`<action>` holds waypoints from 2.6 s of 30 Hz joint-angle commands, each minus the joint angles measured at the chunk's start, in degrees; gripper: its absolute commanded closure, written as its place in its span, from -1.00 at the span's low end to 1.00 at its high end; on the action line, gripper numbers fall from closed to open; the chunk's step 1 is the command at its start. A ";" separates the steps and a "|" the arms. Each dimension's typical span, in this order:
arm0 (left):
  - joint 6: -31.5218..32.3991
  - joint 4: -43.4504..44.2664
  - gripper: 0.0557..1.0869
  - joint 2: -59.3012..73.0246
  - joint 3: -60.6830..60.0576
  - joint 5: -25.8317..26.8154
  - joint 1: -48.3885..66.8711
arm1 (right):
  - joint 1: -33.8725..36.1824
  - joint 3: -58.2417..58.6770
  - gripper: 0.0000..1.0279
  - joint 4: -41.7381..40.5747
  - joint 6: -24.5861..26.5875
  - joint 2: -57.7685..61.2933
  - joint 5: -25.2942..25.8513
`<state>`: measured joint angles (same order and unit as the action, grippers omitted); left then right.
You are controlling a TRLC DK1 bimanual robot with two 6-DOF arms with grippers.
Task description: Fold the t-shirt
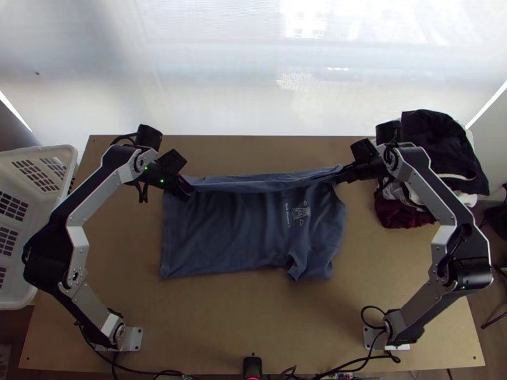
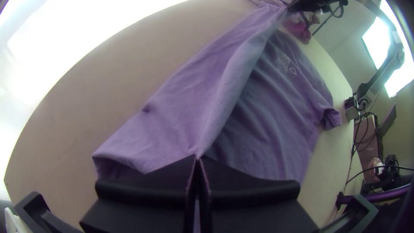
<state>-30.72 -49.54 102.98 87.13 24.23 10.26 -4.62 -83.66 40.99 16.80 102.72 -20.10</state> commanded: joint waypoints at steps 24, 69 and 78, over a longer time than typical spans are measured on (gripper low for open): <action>-5.05 3.75 0.90 0.82 -13.13 -3.13 3.80 | 1.02 15.72 0.94 -0.56 3.42 -3.31 0.15; -6.55 20.80 -0.92 -57.54 -50.92 -31.61 28.67 | -23.41 45.16 -0.91 5.59 9.13 -44.27 15.62; -6.37 21.85 -0.92 -66.77 -60.68 -39.52 41.42 | -27.02 50.70 -0.90 1.28 8.69 -49.10 19.92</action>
<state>-37.47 -28.88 44.97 34.87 -10.04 42.00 -27.86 -38.85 45.39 25.52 58.33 -3.40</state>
